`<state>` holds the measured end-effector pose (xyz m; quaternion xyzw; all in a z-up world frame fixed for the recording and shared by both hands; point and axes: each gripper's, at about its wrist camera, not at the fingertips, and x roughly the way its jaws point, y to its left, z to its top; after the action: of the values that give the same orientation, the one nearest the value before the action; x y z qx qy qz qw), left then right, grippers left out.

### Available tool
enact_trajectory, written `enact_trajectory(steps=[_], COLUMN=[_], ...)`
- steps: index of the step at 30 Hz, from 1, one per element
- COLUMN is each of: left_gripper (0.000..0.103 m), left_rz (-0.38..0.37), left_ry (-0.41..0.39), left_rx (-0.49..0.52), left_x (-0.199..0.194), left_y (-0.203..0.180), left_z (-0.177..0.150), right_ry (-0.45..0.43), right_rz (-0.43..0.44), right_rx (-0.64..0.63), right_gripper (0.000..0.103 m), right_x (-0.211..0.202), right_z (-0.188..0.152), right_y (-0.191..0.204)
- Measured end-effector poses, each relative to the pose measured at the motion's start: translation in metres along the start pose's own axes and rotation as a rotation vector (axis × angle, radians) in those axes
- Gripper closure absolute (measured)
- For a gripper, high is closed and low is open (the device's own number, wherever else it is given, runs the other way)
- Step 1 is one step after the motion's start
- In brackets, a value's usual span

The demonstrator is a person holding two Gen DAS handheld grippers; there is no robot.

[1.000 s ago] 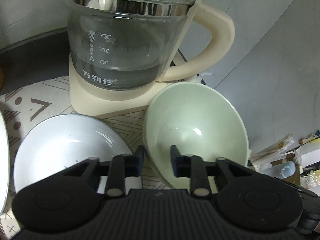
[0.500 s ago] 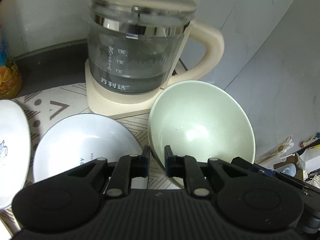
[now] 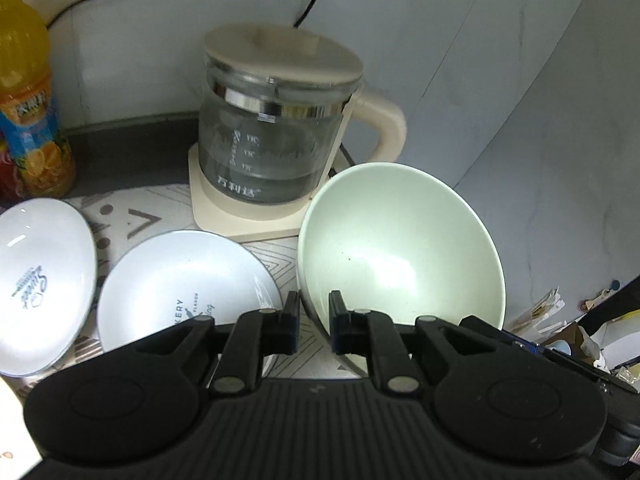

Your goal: Organize plates and bowls

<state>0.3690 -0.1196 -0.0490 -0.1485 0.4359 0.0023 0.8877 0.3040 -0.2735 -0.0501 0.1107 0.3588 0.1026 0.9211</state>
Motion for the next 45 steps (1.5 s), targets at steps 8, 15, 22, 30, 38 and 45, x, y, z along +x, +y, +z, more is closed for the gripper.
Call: enact_trajectory(steps=[8, 15, 22, 30, 38, 45], left_gripper=[0.091, 0.091, 0.091, 0.090, 0.090, 0.090], left_rz=[-0.001, 0.006, 0.027, 0.059, 0.068, 0.086], left_ry=[-0.053, -0.088, -0.109, -0.122, -0.110, -0.076], left_rx=[-0.029, -0.043, -0.067, -0.094, -0.143, -0.162], left_x=[-0.036, -0.063, -0.086, -0.106, -0.117, -0.118], left_y=[0.003, 0.002, 0.007, 0.015, 0.029, 0.042], left_z=[-0.009, -0.023, -0.043, -0.065, -0.084, -0.098], right_ry=[-0.045, -0.062, -0.060, -0.052, -0.015, 0.023], right_rz=[0.038, 0.064, 0.095, 0.129, 0.142, 0.150], right_rx=[-0.014, -0.033, -0.060, -0.098, -0.145, -0.158], right_gripper=[0.083, 0.083, 0.083, 0.083, 0.083, 0.083], right_x=[-0.029, -0.049, -0.063, -0.075, -0.078, -0.074], right_z=[-0.006, -0.014, -0.026, -0.039, -0.053, -0.066], right_y=[0.007, 0.012, 0.021, 0.033, 0.044, 0.052])
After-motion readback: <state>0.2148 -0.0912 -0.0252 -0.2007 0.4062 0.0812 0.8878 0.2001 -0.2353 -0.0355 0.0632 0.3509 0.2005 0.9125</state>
